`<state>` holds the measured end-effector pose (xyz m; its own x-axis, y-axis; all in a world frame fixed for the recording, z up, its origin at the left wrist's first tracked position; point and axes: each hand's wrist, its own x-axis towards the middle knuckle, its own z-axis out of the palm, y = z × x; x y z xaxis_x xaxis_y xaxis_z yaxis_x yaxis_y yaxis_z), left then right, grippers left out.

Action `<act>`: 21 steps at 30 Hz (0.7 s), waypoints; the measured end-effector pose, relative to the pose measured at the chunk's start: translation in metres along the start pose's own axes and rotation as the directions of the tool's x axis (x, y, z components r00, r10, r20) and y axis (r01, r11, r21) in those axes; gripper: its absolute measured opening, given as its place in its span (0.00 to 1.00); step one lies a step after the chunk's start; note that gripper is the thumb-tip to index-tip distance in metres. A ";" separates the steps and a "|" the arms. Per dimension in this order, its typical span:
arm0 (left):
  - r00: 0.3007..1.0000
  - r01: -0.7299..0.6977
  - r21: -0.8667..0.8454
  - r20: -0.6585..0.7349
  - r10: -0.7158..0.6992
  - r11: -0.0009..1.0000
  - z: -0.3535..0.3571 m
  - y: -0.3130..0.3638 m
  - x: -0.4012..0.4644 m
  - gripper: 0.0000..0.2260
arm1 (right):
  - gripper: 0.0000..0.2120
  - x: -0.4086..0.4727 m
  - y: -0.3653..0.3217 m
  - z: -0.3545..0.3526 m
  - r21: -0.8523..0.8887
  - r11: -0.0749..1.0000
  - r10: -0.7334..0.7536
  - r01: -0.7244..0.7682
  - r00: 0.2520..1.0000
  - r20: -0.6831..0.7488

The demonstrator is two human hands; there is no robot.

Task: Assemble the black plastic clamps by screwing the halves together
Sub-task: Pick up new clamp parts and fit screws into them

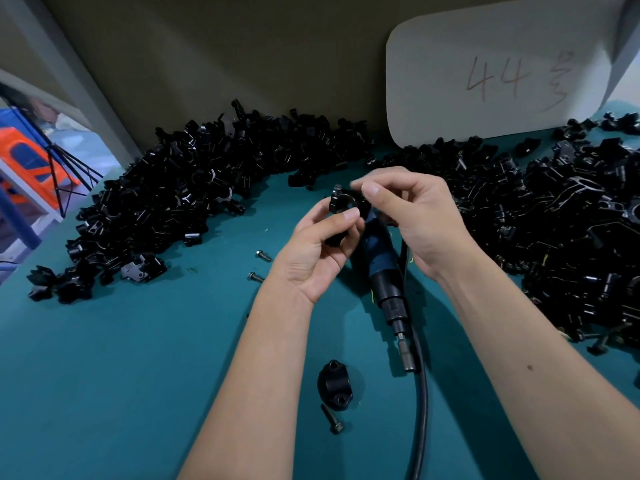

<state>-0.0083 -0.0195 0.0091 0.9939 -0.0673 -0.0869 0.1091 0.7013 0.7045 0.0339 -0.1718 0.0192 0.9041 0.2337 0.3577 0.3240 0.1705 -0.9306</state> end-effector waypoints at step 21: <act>0.998 -0.069 0.165 0.017 0.067 0.984 0.000 -0.005 0.003 0.13 | 0.18 0.001 -0.003 0.008 0.048 0.994 0.105 -0.101 0.991 -0.079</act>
<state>-0.0062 -0.0230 0.0053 0.9991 -0.0319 -0.0276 0.0409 0.5773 0.8155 0.0314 -0.1649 0.0230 0.9524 0.1736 0.2506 0.2168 0.1920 -0.9571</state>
